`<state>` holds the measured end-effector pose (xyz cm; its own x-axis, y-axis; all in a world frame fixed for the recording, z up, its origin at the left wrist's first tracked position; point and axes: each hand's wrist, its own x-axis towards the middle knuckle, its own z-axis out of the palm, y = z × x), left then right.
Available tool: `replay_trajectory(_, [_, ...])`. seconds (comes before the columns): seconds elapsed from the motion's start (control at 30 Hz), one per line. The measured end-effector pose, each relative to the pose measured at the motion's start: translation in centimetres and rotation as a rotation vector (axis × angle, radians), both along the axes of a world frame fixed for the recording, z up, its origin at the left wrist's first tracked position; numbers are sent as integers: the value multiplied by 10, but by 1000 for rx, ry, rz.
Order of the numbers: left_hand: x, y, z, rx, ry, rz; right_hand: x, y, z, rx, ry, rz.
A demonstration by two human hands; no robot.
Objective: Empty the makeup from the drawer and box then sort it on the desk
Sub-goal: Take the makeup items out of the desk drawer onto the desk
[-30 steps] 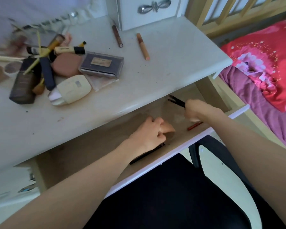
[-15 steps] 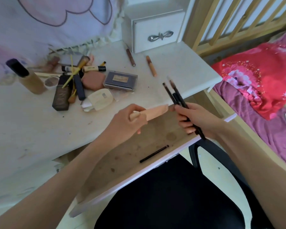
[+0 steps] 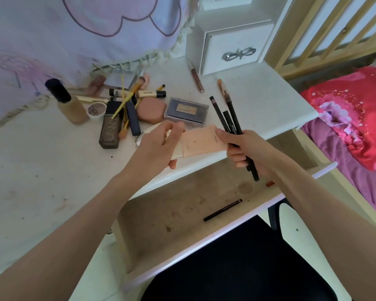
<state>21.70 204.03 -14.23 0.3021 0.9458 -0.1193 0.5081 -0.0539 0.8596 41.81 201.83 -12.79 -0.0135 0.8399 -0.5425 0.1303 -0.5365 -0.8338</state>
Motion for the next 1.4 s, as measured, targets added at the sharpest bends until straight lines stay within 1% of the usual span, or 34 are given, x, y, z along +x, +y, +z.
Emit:
replay_trajectory(0.07, [-3, 8, -2, 41, 97, -6, -4, 10, 1, -39, 27, -6])
replay_trajectory(0.13, [-6, 19, -1, 74, 136, 12, -9, 22, 0, -54, 59, -59])
replay_trajectory(0.17, [-7, 27, -1, 94, 116, 31, -13, 29, -1, -44, 58, -91])
replay_trajectory(0.23, [-9, 49, -2, 106, 16, 95, -22, 44, -4, -4, 8, -152])
replay_trajectory(0.3, [-10, 74, -2, 63, -74, 193, -30, 61, -8, 33, -76, -211])
replay_trajectory(0.37, [-11, 95, -3, 1, -80, 275, -35, 78, -12, 57, -229, -207])
replay_trajectory(0.43, [-10, 111, -8, -50, -59, 305, -39, 95, -14, 74, -399, -156])
replay_trajectory(0.47, [-7, 117, -9, -72, -45, 311, -40, 103, -14, 86, -444, -145])
replay_trajectory(0.5, [-5, 122, -11, -101, -87, 333, -41, 111, -14, 99, -464, -147])
replay_trajectory(0.57, [-3, 128, -12, -214, -211, 360, -45, 124, -11, 128, -443, -170])
replay_trajectory(0.6, [-1, 128, -9, -270, -213, 376, -48, 127, -9, 152, -385, -193])
replay_trajectory(0.63, [0, 130, -9, -343, -270, 417, -51, 130, -8, 182, -314, -220])
replay_trajectory(0.7, [5, 131, -8, -439, -416, 435, -52, 132, -8, 223, -236, -249])
replay_trajectory(0.77, [8, 132, -9, -444, -447, 434, -52, 134, -11, 224, -195, -236])
replay_trajectory(0.83, [6, 130, -8, -467, -448, 430, -48, 136, -16, 228, -207, -223])
replay_trajectory(0.93, [2, 126, -9, -321, -301, 388, -39, 131, -19, 259, -304, -208])
replay_trajectory(1.0, [2, 116, -11, -250, -259, 379, -31, 121, -18, 301, -347, -204])
replay_trajectory(1.07, [5, 102, -16, -125, -194, 353, -22, 103, -16, 342, -399, -207])
replay_trajectory(1.13, [13, 81, -18, 13, -201, 299, -13, 75, -13, 393, -570, -172])
replay_trajectory(1.2, [26, 51, -20, 77, -226, 181, 3, 42, -15, 421, -726, -98])
replay_trajectory(1.27, [42, 13, -21, 56, -222, 21, 26, 13, -23, 358, -797, -32])
replay_trajectory(1.33, [59, -20, -27, -34, -190, -169, 51, -9, -36, 267, -869, 37])
replay_trajectory(1.4, [78, -39, -40, -139, -66, -345, 74, -25, -50, 191, -976, 185])
